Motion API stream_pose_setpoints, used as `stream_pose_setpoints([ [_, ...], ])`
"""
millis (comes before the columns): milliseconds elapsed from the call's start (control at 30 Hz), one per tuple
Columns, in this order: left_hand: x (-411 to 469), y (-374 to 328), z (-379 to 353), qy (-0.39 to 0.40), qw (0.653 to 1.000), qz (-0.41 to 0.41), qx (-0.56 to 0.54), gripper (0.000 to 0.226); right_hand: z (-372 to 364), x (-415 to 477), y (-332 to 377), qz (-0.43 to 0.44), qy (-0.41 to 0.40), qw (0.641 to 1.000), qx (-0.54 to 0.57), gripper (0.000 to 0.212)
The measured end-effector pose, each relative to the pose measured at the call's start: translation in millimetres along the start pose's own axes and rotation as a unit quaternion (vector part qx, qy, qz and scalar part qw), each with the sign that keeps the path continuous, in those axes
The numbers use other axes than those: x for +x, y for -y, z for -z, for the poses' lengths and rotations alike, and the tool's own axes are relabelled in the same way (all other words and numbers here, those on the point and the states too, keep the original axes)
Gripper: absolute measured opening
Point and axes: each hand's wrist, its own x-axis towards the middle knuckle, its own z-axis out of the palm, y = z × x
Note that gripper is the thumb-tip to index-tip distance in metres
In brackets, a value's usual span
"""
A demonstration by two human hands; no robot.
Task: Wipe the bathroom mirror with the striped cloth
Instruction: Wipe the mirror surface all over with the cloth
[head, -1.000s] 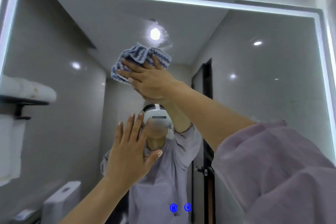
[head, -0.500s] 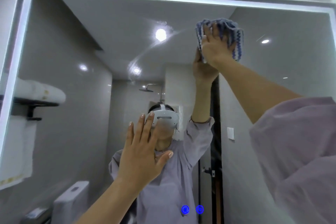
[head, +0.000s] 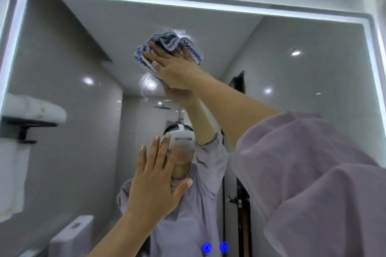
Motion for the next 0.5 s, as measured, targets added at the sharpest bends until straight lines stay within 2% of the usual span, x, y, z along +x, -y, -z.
stream_pose_setpoints([
  [233, 0.2, -0.4, 1.9, 0.007, 1.000, -0.003, -0.007, 0.084, 4.6, -45.2, -93.3, -0.111, -0.070, 0.991, -0.033, 0.059],
  [300, -0.2, -0.1, 2.7, 0.016, 1.000, 0.003, -0.005, 0.084, 7.2, -53.4, -111.0, -0.173, -0.088, 0.981, 0.024, 0.055],
  [400, -0.1, -0.9, 1.9, 0.019, 1.000, 0.008, -0.009, 0.084, 4.9, -48.5, -98.9, -0.253, -0.098, 0.958, 0.091, 0.051],
  [500, 0.7, -1.6, 2.4, 0.017, 1.000, 0.006, -0.013, 0.084, -9.8, -44.4, -54.3, -0.210, -0.118, 0.968, 0.075, 0.052],
])
